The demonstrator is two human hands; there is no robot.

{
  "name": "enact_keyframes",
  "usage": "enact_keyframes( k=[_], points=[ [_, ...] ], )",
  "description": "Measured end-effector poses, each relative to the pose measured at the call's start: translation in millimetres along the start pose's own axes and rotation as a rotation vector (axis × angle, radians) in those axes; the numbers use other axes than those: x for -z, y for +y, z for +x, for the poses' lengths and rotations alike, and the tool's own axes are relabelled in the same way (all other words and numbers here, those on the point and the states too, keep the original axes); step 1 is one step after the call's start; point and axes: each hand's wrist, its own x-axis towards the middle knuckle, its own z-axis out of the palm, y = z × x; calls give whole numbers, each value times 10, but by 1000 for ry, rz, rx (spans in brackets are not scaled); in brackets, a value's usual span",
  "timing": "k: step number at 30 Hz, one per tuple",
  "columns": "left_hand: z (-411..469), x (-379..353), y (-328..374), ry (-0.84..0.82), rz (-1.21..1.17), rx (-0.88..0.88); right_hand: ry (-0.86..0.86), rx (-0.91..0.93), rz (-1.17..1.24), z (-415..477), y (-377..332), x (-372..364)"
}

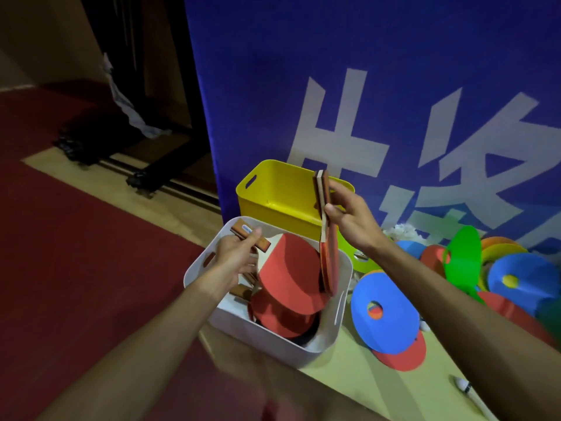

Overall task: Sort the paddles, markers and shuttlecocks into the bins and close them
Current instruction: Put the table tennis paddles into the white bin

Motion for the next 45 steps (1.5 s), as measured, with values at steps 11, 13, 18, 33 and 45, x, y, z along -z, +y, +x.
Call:
enact_keyframes(
  k=[11,13,18,33,45],
  points=[
    [270,114,-390,-138,226,350,-31,-158,104,-191,318,-316],
    [316,103,-435,-147,216,406,-17,-169,109,-229,366,-342],
    [370,78,-499,-141,221,484,-21,-179,122,-272,422,-348],
    [296,186,-366,-46,310,426,-190,-175,8,-203,484,-700],
    [297,482,-215,111,7,159,-412,-380,-514,57,856,-1606]
  ],
)
